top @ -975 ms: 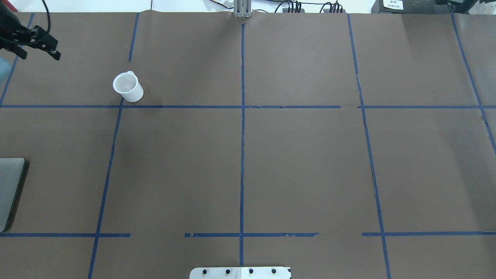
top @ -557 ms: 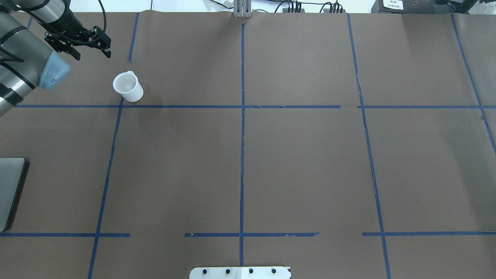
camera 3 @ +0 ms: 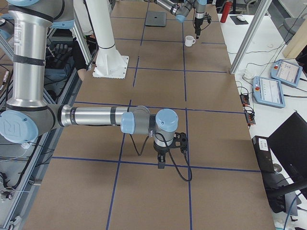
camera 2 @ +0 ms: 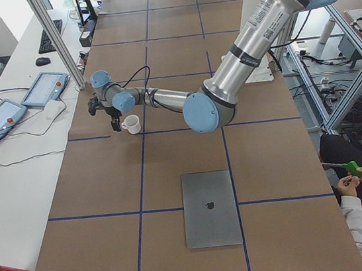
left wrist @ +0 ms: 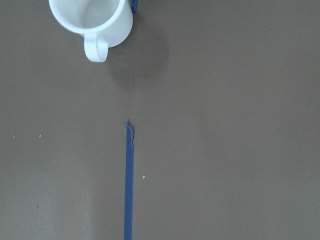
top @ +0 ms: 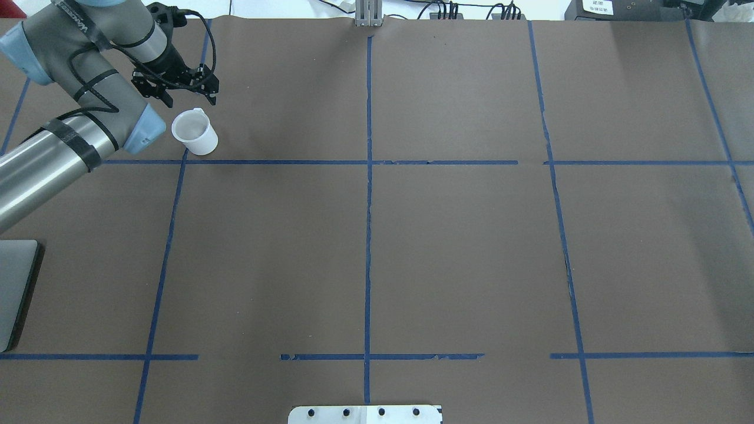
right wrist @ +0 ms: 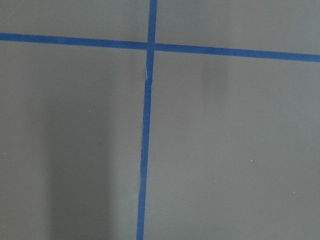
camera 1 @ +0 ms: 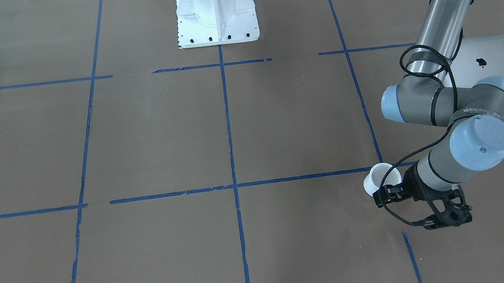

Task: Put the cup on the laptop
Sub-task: 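Close the left gripper on the white mug's rim and lift it, then carry the mug with the left gripper toward the silver laptop, then lower the mug onto the laptop lid and open the left gripper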

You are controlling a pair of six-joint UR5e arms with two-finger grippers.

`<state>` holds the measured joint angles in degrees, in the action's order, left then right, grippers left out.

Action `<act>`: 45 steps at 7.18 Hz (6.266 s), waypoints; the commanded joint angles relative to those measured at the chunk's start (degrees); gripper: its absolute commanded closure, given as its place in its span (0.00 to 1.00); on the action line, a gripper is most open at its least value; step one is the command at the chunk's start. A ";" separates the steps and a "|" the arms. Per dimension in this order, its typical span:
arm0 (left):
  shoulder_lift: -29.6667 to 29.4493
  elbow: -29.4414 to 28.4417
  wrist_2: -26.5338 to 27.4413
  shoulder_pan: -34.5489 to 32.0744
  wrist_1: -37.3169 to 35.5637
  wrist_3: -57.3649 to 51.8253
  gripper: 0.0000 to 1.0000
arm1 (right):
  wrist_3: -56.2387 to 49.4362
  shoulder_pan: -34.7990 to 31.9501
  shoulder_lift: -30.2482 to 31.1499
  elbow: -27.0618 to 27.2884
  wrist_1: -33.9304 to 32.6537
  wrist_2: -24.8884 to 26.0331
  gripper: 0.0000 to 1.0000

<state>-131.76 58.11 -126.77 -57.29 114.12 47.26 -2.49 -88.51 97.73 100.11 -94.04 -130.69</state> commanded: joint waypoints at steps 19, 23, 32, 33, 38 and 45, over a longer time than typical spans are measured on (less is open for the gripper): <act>52.25 43.85 -3.13 -14.17 -18.32 -35.84 1.00 | -0.06 0.00 0.00 0.00 0.00 0.09 0.00; 55.74 31.39 -2.96 -13.73 2.57 -28.28 1.00 | 0.03 0.00 0.00 0.00 0.00 0.00 0.00; 55.21 30.75 -4.80 -13.11 4.53 -28.19 1.00 | 0.03 0.00 0.00 0.00 0.00 0.00 0.00; 55.21 30.75 -4.89 -12.94 4.53 -28.19 1.00 | 0.03 0.00 0.00 0.00 0.00 0.00 0.00; 55.03 30.49 -5.24 -11.89 4.62 -28.28 0.35 | 0.03 0.00 0.00 0.00 0.00 0.00 0.00; 55.56 36.73 -7.79 -27.97 3.39 -38.86 0.01 | 0.03 0.00 0.00 0.00 0.00 0.00 0.00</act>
<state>-76.28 94.09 -134.54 -76.67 117.89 13.54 -2.46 -88.51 97.74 100.11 -94.04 -130.67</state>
